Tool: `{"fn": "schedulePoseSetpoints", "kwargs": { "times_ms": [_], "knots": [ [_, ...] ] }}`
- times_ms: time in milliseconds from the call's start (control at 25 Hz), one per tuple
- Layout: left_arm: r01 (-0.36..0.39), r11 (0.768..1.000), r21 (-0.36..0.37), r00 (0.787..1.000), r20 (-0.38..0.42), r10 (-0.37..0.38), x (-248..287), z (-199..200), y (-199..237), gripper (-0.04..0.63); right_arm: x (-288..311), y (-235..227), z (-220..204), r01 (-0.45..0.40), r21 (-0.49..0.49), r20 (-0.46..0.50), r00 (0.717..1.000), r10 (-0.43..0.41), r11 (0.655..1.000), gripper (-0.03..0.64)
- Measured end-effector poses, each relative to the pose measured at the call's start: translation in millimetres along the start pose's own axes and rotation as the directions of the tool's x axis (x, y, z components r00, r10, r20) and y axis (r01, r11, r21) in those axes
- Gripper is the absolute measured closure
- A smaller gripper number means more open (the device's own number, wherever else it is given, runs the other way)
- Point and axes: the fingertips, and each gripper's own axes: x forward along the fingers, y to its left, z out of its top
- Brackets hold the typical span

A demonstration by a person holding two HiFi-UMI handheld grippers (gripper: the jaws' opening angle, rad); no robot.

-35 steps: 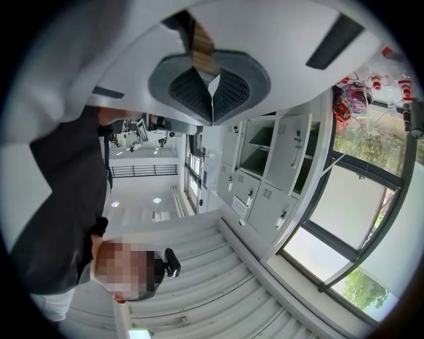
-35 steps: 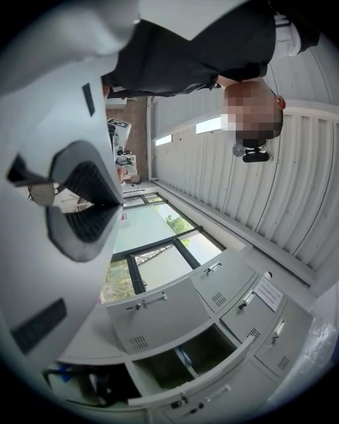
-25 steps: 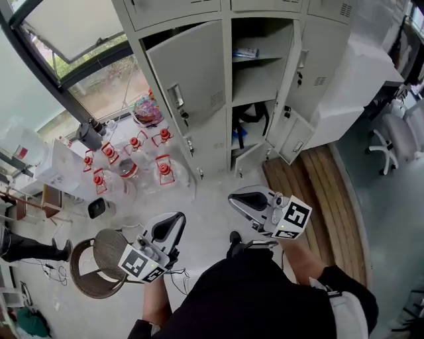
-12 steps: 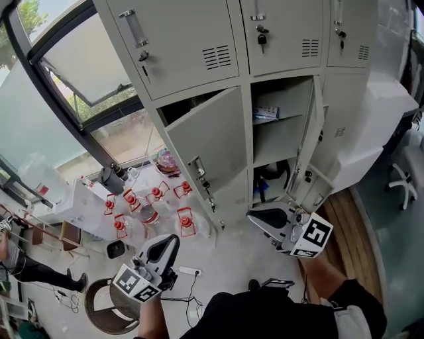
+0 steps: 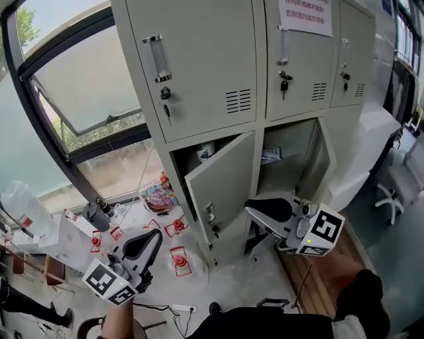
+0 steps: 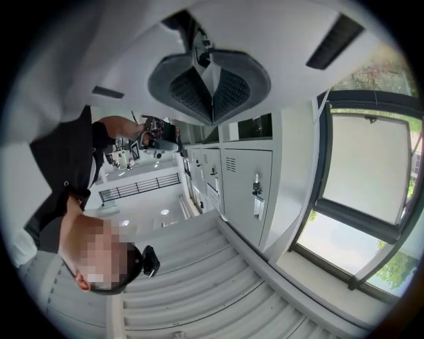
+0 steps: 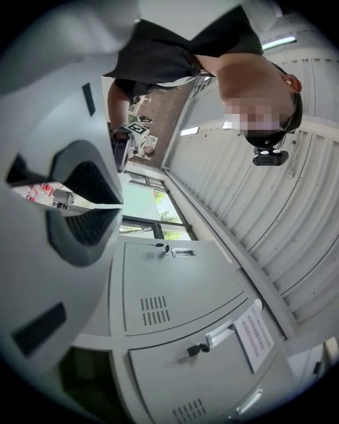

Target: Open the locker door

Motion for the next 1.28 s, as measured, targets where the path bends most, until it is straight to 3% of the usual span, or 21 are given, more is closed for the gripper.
{"fn": "schedulePoseSetpoints", "kwargs": {
  "times_ms": [240, 440, 640, 880, 1280],
  "knots": [
    [0.095, 0.994, 0.046, 0.995, 0.009, -0.096, 7.9, 40.3, 49.5, 0.577, 62.6, -21.0, 62.8, -0.002, -0.062, 0.012, 1.0, 0.003, 0.998, 0.584],
    [0.185, 0.981, 0.055, 0.98, 0.058, -0.188, 13.0, 77.5, 71.2, 0.577, 110.4, -37.6, 92.9, 0.021, -0.24, -0.056, 0.998, -0.036, 0.971, 0.552],
    [0.206, 0.976, 0.074, 0.974, 0.086, -0.212, 21.8, 114.9, 92.4, 0.577, 147.2, -56.5, 128.5, 0.046, -0.281, -0.064, 0.996, -0.066, 0.958, 0.549],
    [0.22, 0.968, 0.123, 0.969, 0.085, -0.232, 44.7, 154.4, 91.2, 0.577, 185.5, -83.2, 151.4, 0.052, -0.247, -0.108, 0.991, -0.081, 0.968, 0.488],
    [0.244, 0.943, 0.227, 0.967, 0.014, -0.253, 49.3, 176.3, 76.3, 0.577, 230.3, -97.9, 175.4, 0.089, -0.201, -0.151, 0.981, -0.12, 0.976, 0.479]
  ]
}}
